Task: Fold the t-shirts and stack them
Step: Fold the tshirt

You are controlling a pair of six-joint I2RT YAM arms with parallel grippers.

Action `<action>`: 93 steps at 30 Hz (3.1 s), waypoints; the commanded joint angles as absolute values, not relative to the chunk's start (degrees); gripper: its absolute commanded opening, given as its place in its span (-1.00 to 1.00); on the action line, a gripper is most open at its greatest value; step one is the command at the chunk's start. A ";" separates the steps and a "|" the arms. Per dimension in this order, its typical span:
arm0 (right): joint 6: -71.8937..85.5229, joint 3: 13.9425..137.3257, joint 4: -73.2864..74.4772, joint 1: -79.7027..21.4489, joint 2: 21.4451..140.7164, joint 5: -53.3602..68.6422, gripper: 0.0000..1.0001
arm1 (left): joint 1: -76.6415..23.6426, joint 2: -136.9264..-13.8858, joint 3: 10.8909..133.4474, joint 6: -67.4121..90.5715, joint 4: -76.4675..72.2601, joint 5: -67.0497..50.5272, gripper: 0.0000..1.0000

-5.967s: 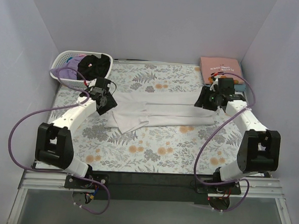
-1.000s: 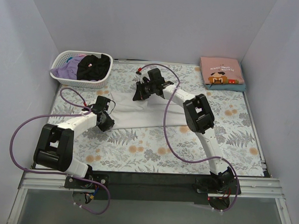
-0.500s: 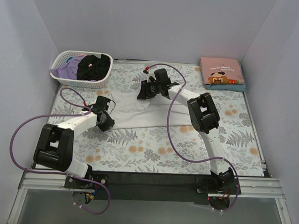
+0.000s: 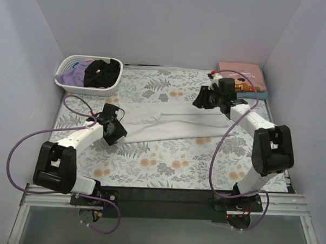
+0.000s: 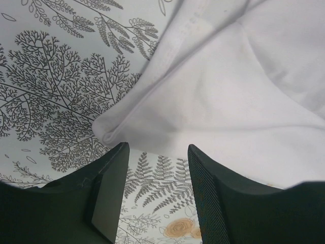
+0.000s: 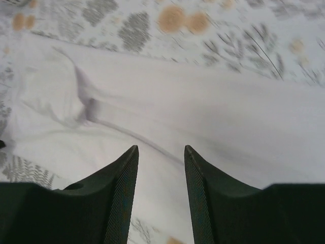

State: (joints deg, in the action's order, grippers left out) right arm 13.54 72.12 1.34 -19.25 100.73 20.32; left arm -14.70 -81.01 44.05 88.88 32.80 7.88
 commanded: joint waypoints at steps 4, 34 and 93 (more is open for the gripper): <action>20.46 49.94 1.50 -7.85 86.67 11.34 0.05 | -14.76 -76.55 48.34 85.70 33.84 4.48 0.02; 39.20 37.88 -13.80 1.32 86.57 5.71 0.06 | -14.68 -66.80 38.76 76.64 21.80 10.02 0.23; 24.78 25.15 3.15 8.70 81.67 22.58 -0.19 | -11.87 -100.01 56.31 85.96 33.39 11.15 -0.17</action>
